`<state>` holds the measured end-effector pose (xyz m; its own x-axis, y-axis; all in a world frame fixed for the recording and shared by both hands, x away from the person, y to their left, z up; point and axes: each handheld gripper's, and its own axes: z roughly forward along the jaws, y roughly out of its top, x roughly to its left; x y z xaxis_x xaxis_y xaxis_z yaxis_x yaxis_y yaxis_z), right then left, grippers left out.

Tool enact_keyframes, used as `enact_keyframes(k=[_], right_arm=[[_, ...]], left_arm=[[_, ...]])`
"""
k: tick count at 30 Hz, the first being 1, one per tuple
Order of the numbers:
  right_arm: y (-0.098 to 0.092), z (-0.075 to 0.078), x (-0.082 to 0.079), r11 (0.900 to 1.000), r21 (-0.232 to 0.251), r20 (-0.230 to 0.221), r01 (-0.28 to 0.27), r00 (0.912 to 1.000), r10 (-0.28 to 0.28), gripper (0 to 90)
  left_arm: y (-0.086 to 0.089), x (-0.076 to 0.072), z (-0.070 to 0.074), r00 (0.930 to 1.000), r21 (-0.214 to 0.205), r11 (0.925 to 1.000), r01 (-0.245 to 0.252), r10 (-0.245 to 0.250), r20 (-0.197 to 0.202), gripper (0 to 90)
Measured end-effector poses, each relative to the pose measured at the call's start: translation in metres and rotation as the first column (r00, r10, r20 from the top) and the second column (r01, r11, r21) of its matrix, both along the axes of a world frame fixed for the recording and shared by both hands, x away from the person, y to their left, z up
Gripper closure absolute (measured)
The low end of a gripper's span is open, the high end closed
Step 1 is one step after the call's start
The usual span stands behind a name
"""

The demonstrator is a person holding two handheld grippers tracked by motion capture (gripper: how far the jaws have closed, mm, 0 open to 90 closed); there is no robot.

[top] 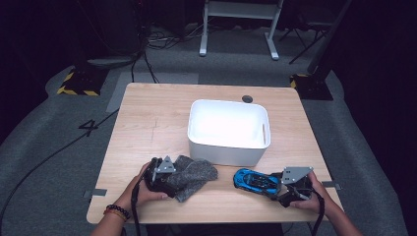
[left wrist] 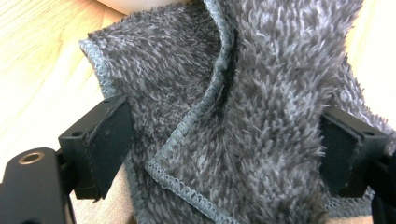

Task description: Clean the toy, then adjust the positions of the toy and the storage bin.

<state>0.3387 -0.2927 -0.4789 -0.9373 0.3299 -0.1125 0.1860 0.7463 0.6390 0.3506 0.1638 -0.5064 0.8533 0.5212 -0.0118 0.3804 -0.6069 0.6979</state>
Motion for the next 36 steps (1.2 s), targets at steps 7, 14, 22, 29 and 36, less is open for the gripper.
enact_keyframes(k=[7,14,22,29,36], right_arm=[[0.001,0.001,0.001,0.9999,0.002,0.004,-0.012,0.9999,0.012,24.6],[-0.002,0.005,-0.001,0.9993,0.035,0.003,-0.012,0.9999,0.012,24.6],[-0.001,0.013,-0.005,0.9963,0.082,0.01,-0.027,0.9996,0.026,24.6],[-0.001,0.022,-0.008,0.9921,0.119,0.021,-0.041,0.999,0.039,24.7],[0.002,0.031,-0.01,0.9863,0.152,0.033,-0.064,0.9977,0.06,24.6]], left_arm=[[0.0,0.0,0.0,1.0,-0.001,1.0,0.001,-0.001,-0.001,14.5],[0.0,0.0,0.0,1.0,0.002,1.0,0.001,-0.001,-0.002,14.3],[-0.001,0.0,0.0,1.0,0.003,1.0,0.0,0.0,0.001,14.1],[-0.001,0.001,0.0,1.0,0.002,1.0,0.003,-0.003,-0.002,13.9],[-0.001,0.001,0.0,1.0,0.003,1.0,0.002,-0.002,0.0,13.8]])
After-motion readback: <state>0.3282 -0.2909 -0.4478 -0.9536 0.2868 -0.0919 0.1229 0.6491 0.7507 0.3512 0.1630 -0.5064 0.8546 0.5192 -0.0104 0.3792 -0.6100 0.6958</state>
